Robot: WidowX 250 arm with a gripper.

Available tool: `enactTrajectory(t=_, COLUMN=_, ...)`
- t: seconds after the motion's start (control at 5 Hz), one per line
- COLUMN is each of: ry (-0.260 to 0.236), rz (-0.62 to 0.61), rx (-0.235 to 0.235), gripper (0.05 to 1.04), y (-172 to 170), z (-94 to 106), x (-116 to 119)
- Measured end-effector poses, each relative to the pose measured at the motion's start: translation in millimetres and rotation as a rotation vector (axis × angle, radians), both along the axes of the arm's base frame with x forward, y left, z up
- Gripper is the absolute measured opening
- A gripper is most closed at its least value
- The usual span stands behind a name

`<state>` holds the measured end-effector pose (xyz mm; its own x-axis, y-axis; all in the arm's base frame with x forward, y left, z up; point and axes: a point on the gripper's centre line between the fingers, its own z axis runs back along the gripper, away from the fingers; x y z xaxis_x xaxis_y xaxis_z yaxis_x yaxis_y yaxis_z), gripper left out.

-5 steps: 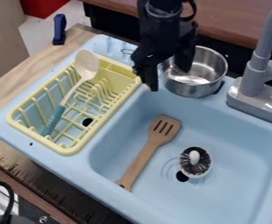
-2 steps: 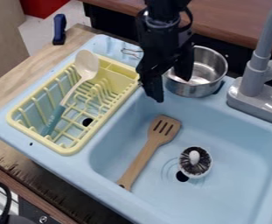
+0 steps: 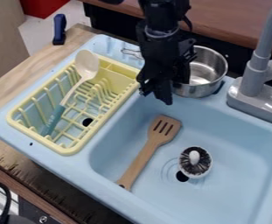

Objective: Moved the silver pot to the right side of the sink

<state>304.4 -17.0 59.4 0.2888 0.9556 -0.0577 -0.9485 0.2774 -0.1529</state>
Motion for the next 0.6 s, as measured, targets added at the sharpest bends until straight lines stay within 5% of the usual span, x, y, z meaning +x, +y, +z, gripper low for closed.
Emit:
enactTrajectory(t=0.2, ry=-0.020, rz=-0.050, rx=0.006, gripper=0.170, y=-0.1, z=3.5, x=-0.4)
enactTrajectory(t=0.6, ry=-0.050, rz=-0.152, rx=0.043, gripper=0.058, y=3.6, z=7.5, x=-2.8)
